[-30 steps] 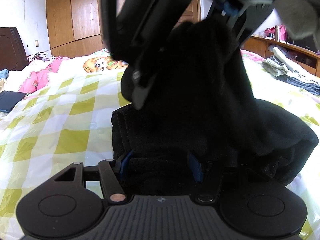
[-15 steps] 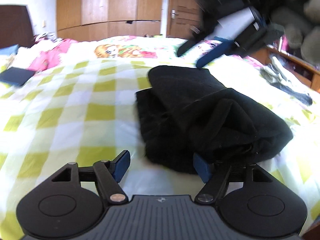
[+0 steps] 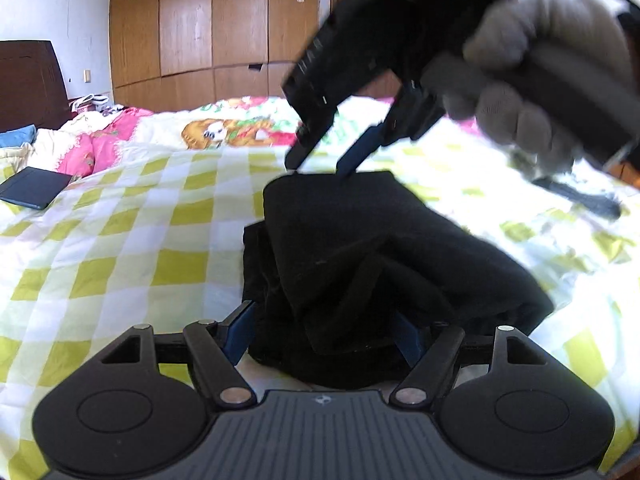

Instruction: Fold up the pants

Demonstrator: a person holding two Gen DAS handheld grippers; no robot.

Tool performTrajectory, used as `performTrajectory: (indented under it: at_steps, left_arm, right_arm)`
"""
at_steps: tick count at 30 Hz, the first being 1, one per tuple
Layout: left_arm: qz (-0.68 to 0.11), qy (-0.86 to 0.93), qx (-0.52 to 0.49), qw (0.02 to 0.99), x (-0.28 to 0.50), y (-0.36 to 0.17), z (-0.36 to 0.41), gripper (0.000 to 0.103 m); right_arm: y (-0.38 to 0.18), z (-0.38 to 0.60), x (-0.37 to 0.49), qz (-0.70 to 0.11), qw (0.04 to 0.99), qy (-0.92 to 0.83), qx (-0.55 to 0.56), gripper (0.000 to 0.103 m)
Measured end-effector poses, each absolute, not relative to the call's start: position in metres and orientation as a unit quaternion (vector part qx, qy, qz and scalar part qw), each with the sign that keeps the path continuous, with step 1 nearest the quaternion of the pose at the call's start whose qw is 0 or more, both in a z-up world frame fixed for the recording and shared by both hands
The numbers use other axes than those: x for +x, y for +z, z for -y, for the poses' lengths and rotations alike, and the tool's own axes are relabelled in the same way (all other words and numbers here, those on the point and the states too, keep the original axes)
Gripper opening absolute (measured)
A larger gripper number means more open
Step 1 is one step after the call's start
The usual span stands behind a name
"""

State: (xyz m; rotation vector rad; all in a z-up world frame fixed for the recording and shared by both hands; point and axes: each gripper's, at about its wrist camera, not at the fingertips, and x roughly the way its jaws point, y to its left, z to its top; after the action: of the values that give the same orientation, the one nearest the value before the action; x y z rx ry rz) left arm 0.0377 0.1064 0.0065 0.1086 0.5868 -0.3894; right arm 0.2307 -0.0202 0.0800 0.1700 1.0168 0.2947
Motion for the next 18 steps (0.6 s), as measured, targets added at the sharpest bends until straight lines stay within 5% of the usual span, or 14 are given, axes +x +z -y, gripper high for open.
performTrajectory:
  at_steps: [3,4,8,18]
  left_arm:
    - [-0.286,-0.180,0.037,0.940,0.043,0.007,-0.106,0.072]
    - [-0.278,-0.182,0.031,0.943,0.042,0.010,-0.107,0.058]
    - [-0.248,-0.164,0.022,0.954,0.035,0.018,-0.115,0.035]
    - [-0.254,-0.152,-0.017,0.955,0.041,0.003,-0.131,0.032]
  right_arm:
    - [0.079,0.018,0.244,-0.484,0.860,0.147,0.064,0.049]
    - [0.079,0.016,0.249,-0.482,0.861,0.153,0.055,0.049]
    - [0.078,0.017,0.269,-0.480,0.860,0.168,0.040,0.050]
    - [0.067,0.007,0.271,-0.546,0.811,0.199,0.072,0.064]
